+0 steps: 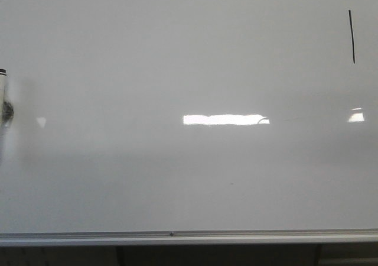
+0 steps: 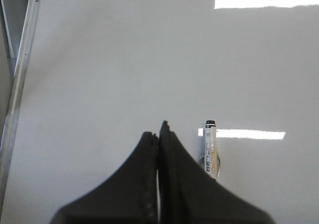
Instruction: Write number 1 on whiteboard
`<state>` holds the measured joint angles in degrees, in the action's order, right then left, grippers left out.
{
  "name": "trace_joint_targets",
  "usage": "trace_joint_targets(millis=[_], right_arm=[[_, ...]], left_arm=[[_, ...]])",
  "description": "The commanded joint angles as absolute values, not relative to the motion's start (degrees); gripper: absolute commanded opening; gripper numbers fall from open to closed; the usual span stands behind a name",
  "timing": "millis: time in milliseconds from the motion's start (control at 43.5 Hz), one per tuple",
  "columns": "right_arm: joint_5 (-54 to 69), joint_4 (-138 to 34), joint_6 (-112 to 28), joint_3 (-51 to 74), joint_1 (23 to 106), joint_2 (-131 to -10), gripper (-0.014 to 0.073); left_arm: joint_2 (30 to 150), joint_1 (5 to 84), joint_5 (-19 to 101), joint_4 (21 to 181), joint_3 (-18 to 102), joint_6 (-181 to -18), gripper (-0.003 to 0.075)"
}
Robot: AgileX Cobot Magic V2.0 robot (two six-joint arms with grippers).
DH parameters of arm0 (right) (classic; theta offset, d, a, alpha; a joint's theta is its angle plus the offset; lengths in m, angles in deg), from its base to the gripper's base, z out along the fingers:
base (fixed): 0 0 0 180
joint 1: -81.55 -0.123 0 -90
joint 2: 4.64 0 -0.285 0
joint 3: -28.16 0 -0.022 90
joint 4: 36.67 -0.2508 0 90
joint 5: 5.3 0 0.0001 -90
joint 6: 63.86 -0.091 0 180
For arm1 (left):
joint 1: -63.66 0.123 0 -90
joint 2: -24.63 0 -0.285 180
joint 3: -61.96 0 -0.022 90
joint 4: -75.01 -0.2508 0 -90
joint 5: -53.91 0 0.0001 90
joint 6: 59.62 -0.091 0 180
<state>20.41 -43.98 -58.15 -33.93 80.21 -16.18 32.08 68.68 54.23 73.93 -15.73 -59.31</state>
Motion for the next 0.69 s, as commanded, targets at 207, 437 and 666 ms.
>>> trace_joint_targets(millis=[207, 437, 666], right_arm=[[-5.77, -44.41, -58.33, -48.22, 80.98, -10.87, -0.0069], [-5.92, -44.41, -58.38, -49.32, 82.26, -10.86, -0.0069], [-6.03, -44.46, -58.75, -49.32, 82.25, -10.86, -0.0069]], left_arm=[[31.07, 68.66, 59.27, 74.01, -17.09, -58.7, -0.002], [31.16, 68.66, 59.27, 74.01, -17.09, -58.7, -0.002], [31.16, 68.66, 59.27, 74.01, -17.09, -58.7, -0.002]])
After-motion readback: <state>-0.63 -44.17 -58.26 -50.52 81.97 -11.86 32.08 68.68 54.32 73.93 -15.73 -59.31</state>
